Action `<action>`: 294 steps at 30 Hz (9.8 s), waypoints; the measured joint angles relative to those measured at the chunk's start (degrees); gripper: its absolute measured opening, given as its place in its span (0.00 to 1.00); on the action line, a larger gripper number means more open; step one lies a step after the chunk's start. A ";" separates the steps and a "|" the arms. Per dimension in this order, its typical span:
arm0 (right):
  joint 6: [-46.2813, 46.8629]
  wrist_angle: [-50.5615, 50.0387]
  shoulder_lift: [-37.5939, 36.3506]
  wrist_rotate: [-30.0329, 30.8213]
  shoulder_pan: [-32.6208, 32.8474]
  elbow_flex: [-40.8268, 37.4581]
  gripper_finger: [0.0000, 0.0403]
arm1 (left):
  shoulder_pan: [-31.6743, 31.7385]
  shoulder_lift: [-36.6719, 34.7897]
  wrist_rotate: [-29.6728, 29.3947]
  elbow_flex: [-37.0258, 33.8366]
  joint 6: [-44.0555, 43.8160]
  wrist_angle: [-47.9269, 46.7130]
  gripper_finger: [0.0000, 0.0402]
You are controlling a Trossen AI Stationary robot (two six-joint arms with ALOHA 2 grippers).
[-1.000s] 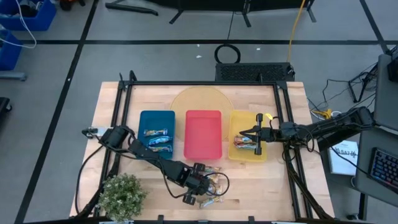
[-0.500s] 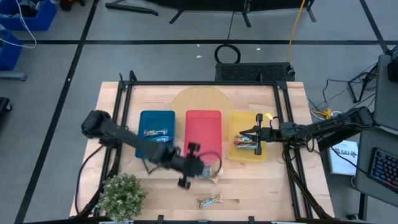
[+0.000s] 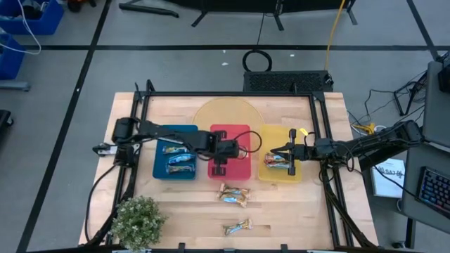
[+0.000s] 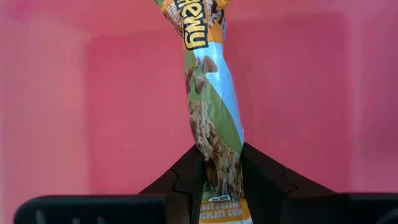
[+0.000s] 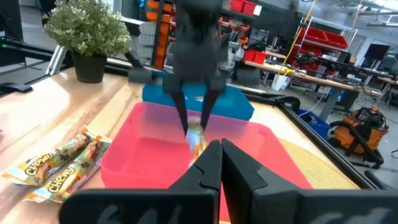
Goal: Pick and place Granola Bars by type
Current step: Put the yellow granola bar into pink bin, then put the bottom yellow granola bar into pink bin
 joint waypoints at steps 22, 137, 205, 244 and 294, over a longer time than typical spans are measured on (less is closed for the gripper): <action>1.96 -0.44 0.03 -0.01 0.00 0.02 0.00 | -1.63 3.23 1.09 -0.04 -0.58 0.86 0.51; 20.22 -48.44 74.52 -11.12 24.30 71.21 0.06 | -17.35 -90.74 -11.97 -83.30 -6.09 43.84 0.06; 7.55 -47.32 31.84 -16.49 -11.05 52.52 0.26 | -17.35 -90.80 -12.99 -83.41 -3.30 47.86 0.06; 4.35 -9.53 -20.41 -2.88 -6.73 -2.76 0.00 | -16.44 -29.34 -9.06 -32.45 -12.47 31.00 0.07; 3.43 -12.31 -20.23 -2.96 -6.74 -2.71 0.00 | -21.43 -1.49 8.09 -9.14 -1.82 23.68 0.14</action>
